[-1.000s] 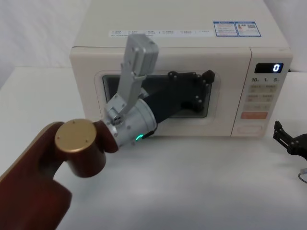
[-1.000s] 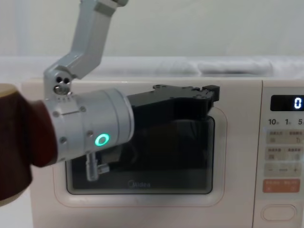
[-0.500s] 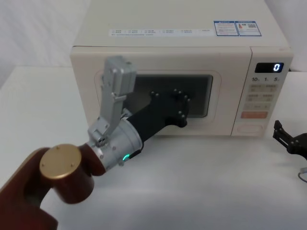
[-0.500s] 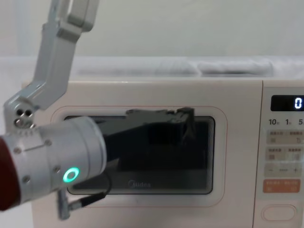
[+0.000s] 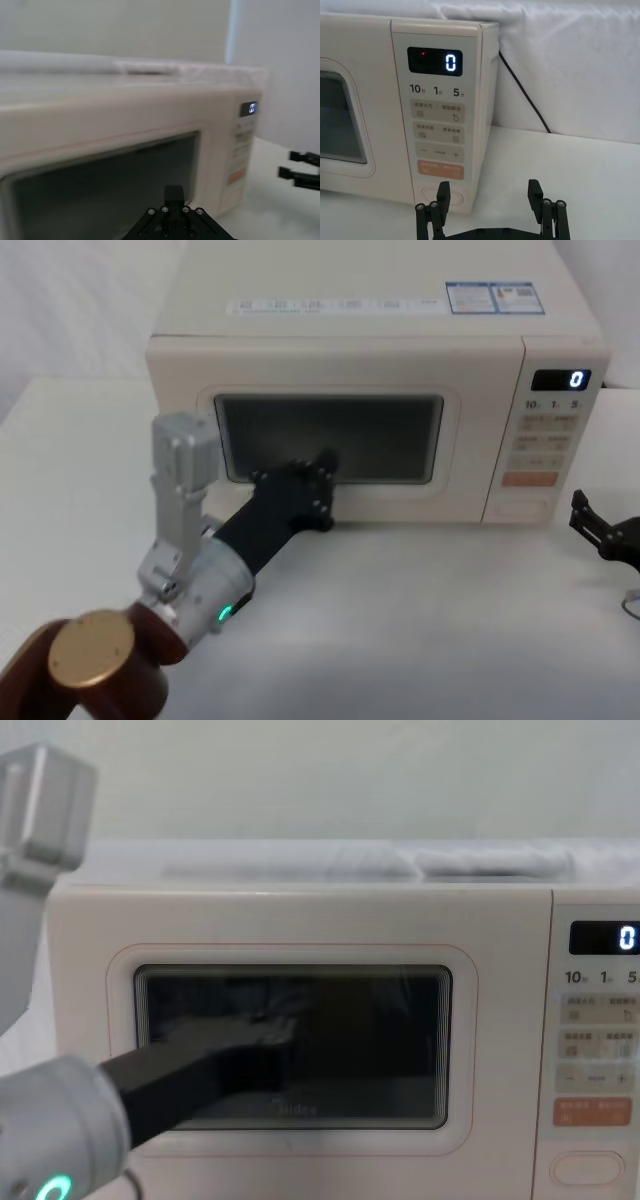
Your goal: Press the button to open the microwave door with one hand; close the microwave door with the other hand.
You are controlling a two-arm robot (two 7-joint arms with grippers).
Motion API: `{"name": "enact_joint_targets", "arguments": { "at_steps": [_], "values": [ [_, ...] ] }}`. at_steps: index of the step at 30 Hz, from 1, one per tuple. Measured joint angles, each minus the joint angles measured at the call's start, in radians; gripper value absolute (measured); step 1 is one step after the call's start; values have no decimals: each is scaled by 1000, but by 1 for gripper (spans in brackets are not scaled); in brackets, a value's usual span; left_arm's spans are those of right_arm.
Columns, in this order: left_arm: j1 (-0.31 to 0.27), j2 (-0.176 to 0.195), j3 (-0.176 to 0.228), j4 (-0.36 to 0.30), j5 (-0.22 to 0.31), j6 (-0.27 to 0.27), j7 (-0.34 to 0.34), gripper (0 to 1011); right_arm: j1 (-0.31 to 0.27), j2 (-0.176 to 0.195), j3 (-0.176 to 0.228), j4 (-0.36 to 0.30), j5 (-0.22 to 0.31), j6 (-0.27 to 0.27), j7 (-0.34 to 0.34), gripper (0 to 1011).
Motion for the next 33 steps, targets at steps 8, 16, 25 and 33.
{"name": "enact_joint_targets", "arguments": {
  "at_steps": [8,16,25,33],
  "values": [
    [106,-20,-71,-18,35,-40,72,0,0,0,0,0,0,0,0,1002],
    [154,-25,-123,-19,79,-54,121,0,0,0,0,0,0,0,0,1002],
    [198,-56,-193,-22,160,-79,224,0,0,0,0,0,0,0,0,1002],
    [210,-79,-231,2,170,-87,230,0,0,0,0,0,0,0,0,1002]
  ]
}}
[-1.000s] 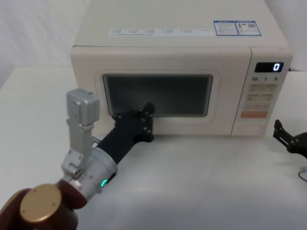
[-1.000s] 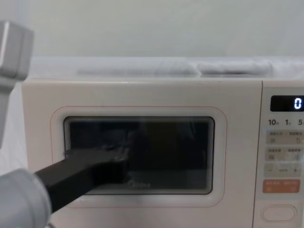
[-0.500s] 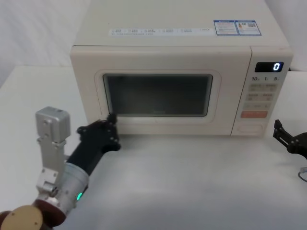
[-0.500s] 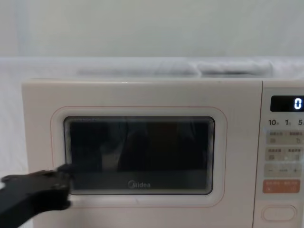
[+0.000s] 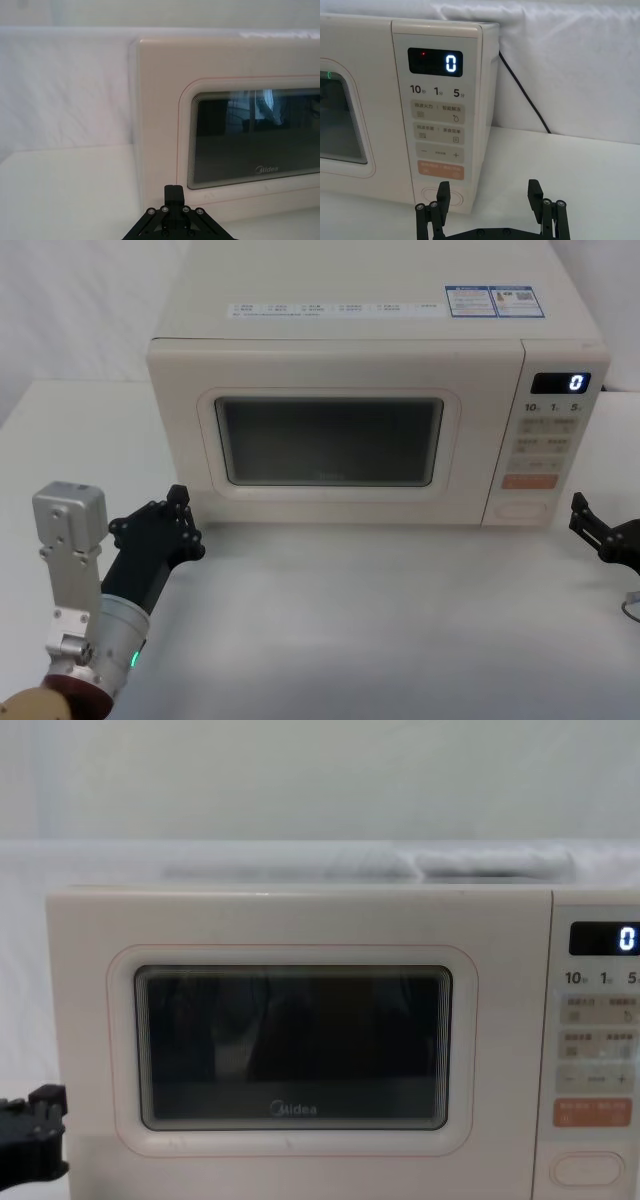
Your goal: Press the button to open the microwave door with one hand; close the microwave door with the other hand.
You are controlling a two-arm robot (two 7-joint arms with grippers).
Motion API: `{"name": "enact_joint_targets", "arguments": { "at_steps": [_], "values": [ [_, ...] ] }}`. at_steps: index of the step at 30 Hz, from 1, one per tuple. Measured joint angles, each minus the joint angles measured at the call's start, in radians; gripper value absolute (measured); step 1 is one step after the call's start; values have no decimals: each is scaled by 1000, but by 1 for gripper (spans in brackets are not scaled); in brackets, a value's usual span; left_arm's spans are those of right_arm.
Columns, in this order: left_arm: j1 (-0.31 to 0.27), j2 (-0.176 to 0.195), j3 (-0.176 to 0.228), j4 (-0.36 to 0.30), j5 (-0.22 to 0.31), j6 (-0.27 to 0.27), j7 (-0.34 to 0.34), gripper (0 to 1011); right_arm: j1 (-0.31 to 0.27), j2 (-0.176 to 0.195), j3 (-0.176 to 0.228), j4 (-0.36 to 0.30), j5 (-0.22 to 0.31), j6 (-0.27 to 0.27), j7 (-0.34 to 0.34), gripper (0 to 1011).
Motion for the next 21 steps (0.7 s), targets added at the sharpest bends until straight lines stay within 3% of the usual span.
{"name": "enact_joint_targets", "arguments": {
  "at_steps": [9,21],
  "values": [
    [5,-7,-23,24,19,0,-16,0,0,0,0,0,0,0,0,1002],
    [18,-51,-56,37,52,13,13,0,0,0,0,0,0,0,0,1002]
  ]
}}
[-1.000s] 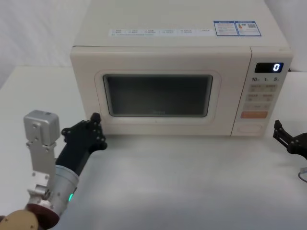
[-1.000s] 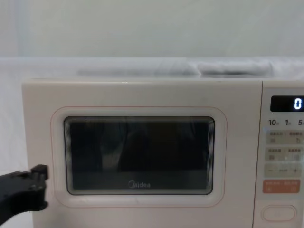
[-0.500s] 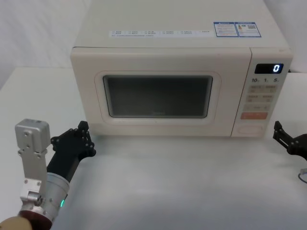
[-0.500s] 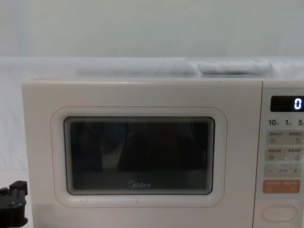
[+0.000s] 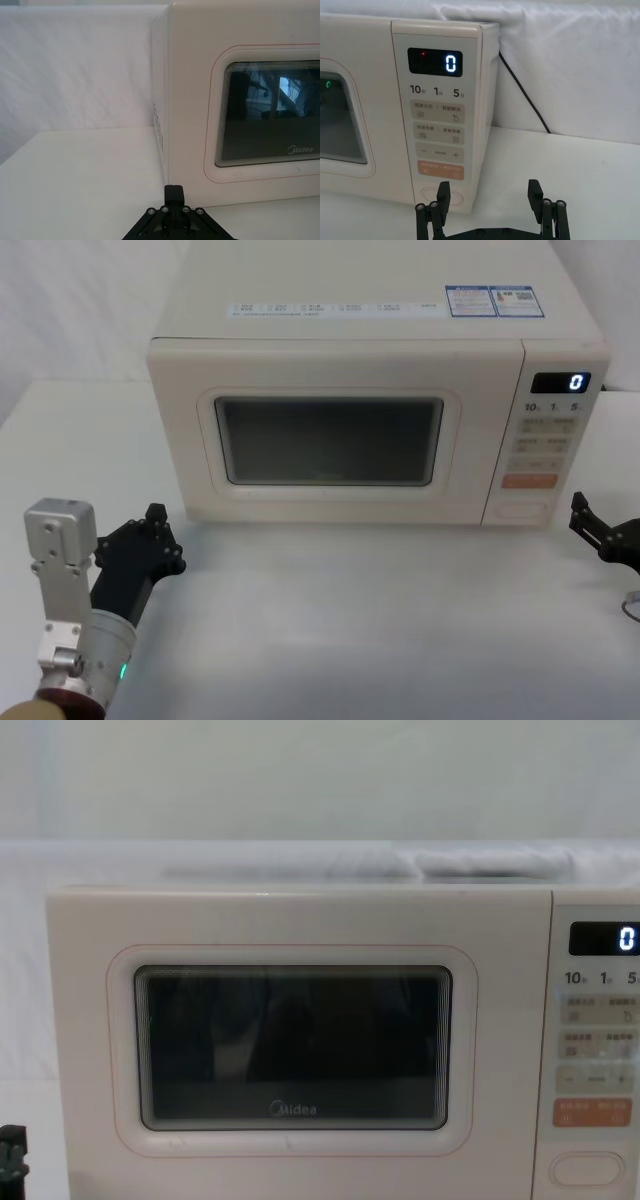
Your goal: Press the button to open the microwave door with one hand; close the microwave door with the other hand.
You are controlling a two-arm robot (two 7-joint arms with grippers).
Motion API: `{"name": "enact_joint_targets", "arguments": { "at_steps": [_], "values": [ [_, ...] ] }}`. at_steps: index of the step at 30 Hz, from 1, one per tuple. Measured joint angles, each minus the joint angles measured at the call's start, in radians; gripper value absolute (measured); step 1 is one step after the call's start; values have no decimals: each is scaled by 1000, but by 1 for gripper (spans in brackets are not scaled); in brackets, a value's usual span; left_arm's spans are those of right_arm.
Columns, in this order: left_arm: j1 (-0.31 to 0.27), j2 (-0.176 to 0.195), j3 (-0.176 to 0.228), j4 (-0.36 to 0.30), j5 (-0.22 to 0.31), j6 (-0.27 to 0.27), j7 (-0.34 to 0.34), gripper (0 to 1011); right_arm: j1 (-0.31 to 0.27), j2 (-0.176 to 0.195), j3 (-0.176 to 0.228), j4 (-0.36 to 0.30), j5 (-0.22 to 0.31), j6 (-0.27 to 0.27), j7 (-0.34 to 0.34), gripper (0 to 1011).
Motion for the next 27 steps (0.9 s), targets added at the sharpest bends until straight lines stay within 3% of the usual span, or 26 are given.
{"name": "enact_joint_targets", "arguments": {
  "at_steps": [11,20,27],
  "values": [
    [-1,5,3,-1,-1,0,-1,15,0,0,0,0,0,0,0,1002],
    [-1,6,4,-2,-3,0,-1,240,0,0,0,0,0,0,0,1002],
    [-2,7,5,-3,-4,-1,-2,479,0,0,0,0,0,0,0,1002]
  ]
}}
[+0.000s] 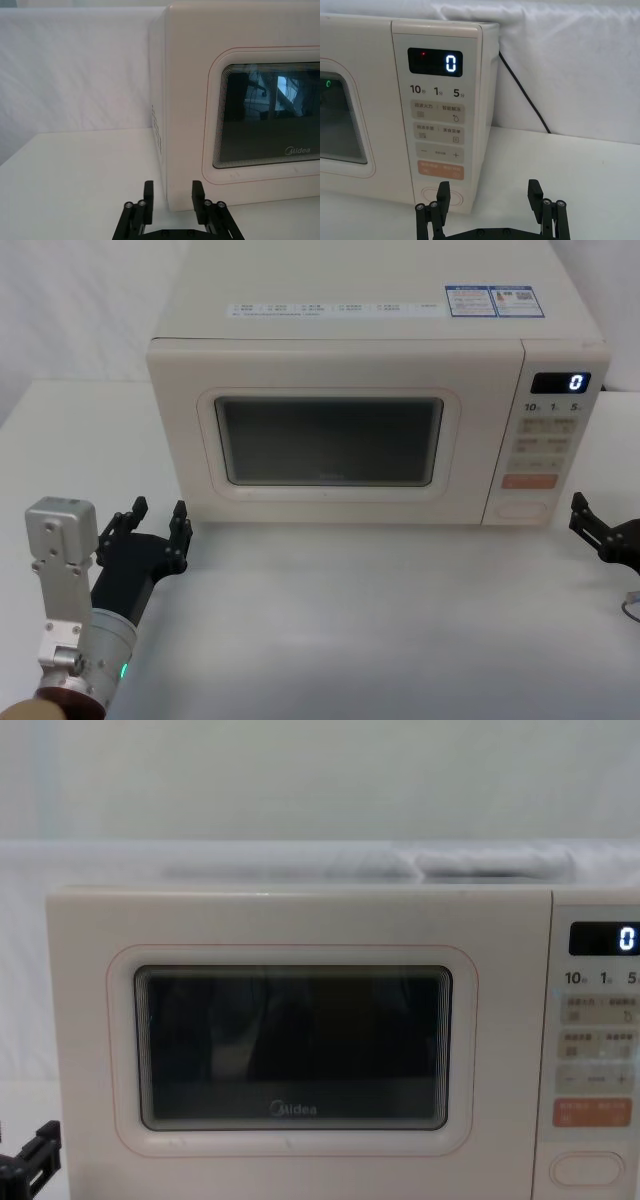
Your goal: Press the button to open the microwave door with one hand; close the microwave door with the other hand.
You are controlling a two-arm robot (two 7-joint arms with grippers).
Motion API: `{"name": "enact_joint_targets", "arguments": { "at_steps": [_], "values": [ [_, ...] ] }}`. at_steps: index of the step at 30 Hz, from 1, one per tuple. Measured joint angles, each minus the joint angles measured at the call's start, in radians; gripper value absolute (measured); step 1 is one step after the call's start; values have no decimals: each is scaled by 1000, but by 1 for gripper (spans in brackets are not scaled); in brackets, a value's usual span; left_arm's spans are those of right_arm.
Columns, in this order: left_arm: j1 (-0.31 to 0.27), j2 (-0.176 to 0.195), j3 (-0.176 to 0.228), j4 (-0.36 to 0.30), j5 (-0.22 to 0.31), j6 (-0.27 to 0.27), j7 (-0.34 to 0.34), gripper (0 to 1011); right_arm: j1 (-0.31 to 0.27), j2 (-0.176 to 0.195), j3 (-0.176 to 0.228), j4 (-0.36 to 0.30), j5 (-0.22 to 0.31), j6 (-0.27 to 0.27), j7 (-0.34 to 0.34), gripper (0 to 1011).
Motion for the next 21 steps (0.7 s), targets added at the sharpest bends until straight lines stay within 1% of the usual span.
{"name": "enact_joint_targets", "arguments": {
  "at_steps": [3,6,8,9,11,13,15,16,18,21],
  "values": [
    [0,0,0,0,0,0,0,561,0,0,0,0,0,0,0,1002],
    [0,1,0,0,0,0,0,685,0,0,0,0,0,0,0,1002],
    [0,1,0,0,-1,-1,0,717,0,0,0,0,0,0,0,1002],
    [0,1,0,0,-1,-1,0,780,0,0,0,0,0,0,0,1002],
    [0,1,0,0,-1,-1,0,818,0,0,0,0,0,0,0,1002],
    [0,1,0,0,-1,-1,0,891,0,0,0,0,0,0,0,1002],
    [0,1,0,0,-1,-1,0,924,0,0,0,0,0,0,0,1002],
    [0,1,0,0,-1,-1,0,968,0,0,0,0,0,0,0,1002],
    [0,1,0,0,-1,-1,0,1000,0,0,0,0,0,0,0,1002],
    [0,1,0,0,-1,-1,0,1001,0,0,0,0,0,0,0,1002]
  ]
}}
